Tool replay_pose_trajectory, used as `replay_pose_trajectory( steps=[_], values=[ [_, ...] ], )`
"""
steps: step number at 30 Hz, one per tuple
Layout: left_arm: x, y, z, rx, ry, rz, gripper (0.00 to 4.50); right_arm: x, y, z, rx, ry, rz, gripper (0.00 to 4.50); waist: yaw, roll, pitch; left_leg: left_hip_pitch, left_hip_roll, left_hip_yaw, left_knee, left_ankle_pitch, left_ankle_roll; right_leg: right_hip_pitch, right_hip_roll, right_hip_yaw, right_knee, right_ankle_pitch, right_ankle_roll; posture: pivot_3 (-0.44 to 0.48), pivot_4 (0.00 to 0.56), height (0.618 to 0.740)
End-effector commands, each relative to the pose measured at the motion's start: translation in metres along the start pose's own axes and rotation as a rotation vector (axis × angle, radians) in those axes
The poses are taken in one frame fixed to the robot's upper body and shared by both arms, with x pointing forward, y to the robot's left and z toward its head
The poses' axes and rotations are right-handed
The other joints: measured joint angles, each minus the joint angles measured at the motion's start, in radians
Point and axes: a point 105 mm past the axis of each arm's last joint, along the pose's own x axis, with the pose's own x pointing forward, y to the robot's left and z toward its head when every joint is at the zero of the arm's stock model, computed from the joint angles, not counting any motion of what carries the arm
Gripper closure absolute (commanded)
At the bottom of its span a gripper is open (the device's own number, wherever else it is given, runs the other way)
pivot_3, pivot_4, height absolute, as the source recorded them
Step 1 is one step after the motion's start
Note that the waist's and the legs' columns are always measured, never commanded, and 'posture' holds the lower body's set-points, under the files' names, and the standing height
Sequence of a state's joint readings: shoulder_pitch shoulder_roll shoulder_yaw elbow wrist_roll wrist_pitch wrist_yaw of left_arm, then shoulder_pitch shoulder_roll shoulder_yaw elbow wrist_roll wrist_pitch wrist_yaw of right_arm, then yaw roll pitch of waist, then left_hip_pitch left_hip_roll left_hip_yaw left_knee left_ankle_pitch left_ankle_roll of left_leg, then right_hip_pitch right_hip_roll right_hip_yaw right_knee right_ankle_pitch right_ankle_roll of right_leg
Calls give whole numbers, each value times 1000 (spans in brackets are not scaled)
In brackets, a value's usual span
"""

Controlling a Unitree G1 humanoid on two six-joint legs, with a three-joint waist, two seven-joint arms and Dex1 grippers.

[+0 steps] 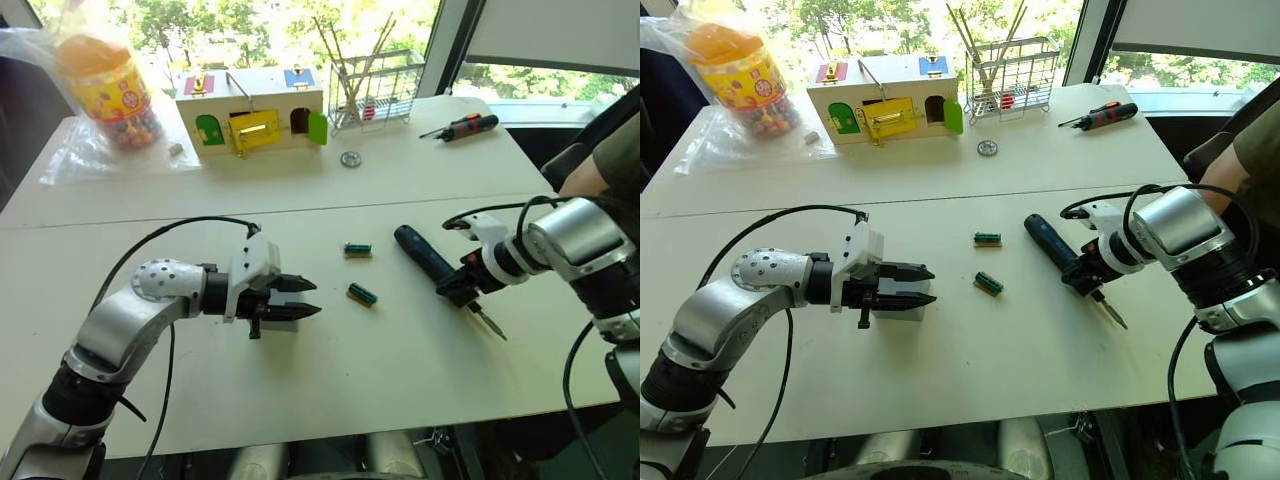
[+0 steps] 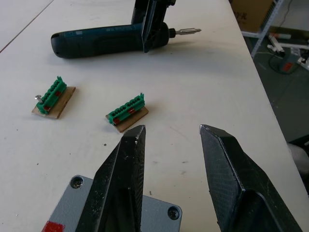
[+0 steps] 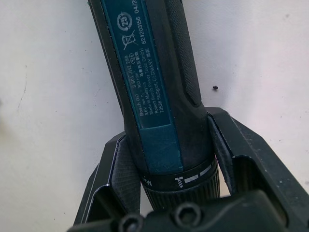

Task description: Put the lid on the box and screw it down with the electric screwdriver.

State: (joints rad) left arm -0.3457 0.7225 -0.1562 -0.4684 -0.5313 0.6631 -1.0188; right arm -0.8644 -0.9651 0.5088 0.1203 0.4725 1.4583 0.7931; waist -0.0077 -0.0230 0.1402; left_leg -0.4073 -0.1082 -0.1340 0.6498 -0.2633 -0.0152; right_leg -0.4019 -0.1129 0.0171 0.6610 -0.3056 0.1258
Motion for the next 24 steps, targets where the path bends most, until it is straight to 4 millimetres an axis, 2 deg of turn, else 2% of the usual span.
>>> replay_pose_trajectory(
  steps=[1, 5, 7, 9, 11, 12, 14, 17, 19, 22, 24],
  values=[
    [-7, 2, 3, 33, 10, 26, 2698, 9, -11, -13, 60, 48, -4, 2720, 0, 0, 0, 1, 0, 0, 0, 0, 0, 1, 0, 0, -1, 0, 0, 0, 150, 740],
    [-23, 12, 1, 7, 18, 61, 2698, -35, -17, 47, 103, -223, 22, 2720, -4, 5, 3, 2, 0, 0, 0, -1, 1, 4, 0, 0, -4, 0, 0, 0, 150, 740],
    [-32, 18, 1, -17, 9, 77, 2698, -70, -12, 82, 131, -424, 59, 2720, -6, 12, 8, -1, -1, 1, 0, 0, 1, 0, 0, 1, -3, 0, 0, 0, 150, 740],
    [-38, 24, 3, -36, -3, 91, 2698, -103, 4, 109, 102, -627, 139, 2720, -10, 19, 12, -6, -1, 4, -1, 0, 1, -10, -2, 2, 2, 0, 0, 0, 150, 740],
    [-45, 28, 4, -54, -6, 110, 2698, -141, 23, 135, 27, -942, 176, 2720, -11, 18, 12, -10, 1, 5, -3, 0, -1, -17, -1, 1, 5, 0, 0, 0, 150, 740],
    [-47, 30, 3, -66, -3, 121, 2698, -161, 34, 143, 7, -1125, 204, 2720, -13, 18, 12, -12, 2, 3, -2, 1, -1, -20, 0, 0, 5, 0, 0, 0, 150, 740],
    [-52, 31, -1, -95, 5, 140, 2698, -181, 53, 145, 12, -1387, 223, 2720, -17, 18, 12, -13, 2, 3, -3, 2, -4, -23, 0, 0, 6, 0, 0, 0, 150, 740],
    [-58, 34, -4, -145, 1, 179, 2698, -175, 80, 141, 17, -1528, 208, 2720, -17, 19, 12, -13, 2, 2, -4, 3, -5, -22, 0, -1, 9, 0, 0, 0, 150, 740],
    [-60, 35, -9, -169, 19, 203, 2698, -169, 111, 136, -7, -1583, 374, 2720, -10, 19, 12, -13, 0, 2, 0, 3, -4, -19, -1, 0, 10, 0, 0, 0, 150, 740],
    [-65, 35, -10, -199, 13, 229, 2698, -150, 151, 130, -88, -1598, 466, 2720, -10, 19, 12, -13, -1, 2, 3, 3, -4, -18, -1, 1, 10, 2, 2, 0, 150, 740],
    [-65, 32, -9, -218, -6, 243, 2698, -135, 169, 125, -116, -1586, 489, 2720, -16, 19, 12, -13, -1, 2, 1, 3, -4, -20, 0, 2, 11, 2, 2, 0, 150, 740]
  ],
)
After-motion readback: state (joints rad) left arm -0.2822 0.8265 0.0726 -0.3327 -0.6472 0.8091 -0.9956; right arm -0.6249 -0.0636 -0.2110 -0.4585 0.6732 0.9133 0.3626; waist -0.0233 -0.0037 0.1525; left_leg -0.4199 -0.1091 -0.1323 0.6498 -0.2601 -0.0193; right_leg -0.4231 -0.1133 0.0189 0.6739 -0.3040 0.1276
